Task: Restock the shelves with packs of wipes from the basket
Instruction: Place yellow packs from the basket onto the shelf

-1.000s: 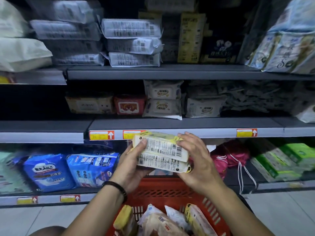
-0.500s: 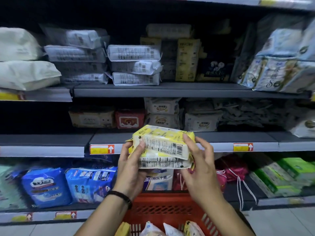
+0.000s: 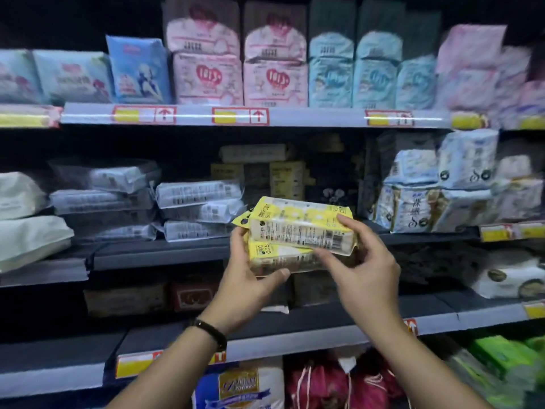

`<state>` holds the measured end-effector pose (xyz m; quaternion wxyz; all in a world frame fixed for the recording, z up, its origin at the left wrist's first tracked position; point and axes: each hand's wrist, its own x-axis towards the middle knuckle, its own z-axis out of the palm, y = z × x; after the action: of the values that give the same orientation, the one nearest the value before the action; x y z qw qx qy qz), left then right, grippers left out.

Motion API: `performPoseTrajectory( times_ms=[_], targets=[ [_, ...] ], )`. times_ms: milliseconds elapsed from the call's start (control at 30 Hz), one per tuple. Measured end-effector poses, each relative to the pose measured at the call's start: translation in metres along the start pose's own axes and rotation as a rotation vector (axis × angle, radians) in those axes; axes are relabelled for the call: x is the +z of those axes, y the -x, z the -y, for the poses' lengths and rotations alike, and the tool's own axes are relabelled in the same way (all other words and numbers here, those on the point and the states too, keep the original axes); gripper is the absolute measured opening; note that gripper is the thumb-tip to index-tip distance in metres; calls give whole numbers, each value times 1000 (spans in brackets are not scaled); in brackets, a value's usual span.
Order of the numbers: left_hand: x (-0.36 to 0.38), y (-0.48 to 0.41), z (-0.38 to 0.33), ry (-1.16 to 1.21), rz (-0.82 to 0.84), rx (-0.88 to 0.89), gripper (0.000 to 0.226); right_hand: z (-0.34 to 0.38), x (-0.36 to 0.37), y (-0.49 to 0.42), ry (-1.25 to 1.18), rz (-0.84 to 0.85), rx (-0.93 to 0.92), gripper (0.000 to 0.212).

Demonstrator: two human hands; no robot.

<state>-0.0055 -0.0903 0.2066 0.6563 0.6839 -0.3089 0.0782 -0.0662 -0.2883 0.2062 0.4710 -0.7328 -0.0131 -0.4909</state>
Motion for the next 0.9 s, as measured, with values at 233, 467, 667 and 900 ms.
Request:
performPoseTrajectory(
  times_ms=[233,467,667,900],
  targets=[
    [0,-97,-34,-589,-226,178,68,0,31,-94,-23,-84,63,45],
    [5,-113,-9,-1081,-148,57,58,-56,77,-123,258,155,107,38],
    [-4,-100,11,-1364,-7,-3,63,-56,91,-126,255,195,130,34],
    [6,-92,19,-1582,16,-25,82,-49,103,-126,292,252,167,33]
  ],
)
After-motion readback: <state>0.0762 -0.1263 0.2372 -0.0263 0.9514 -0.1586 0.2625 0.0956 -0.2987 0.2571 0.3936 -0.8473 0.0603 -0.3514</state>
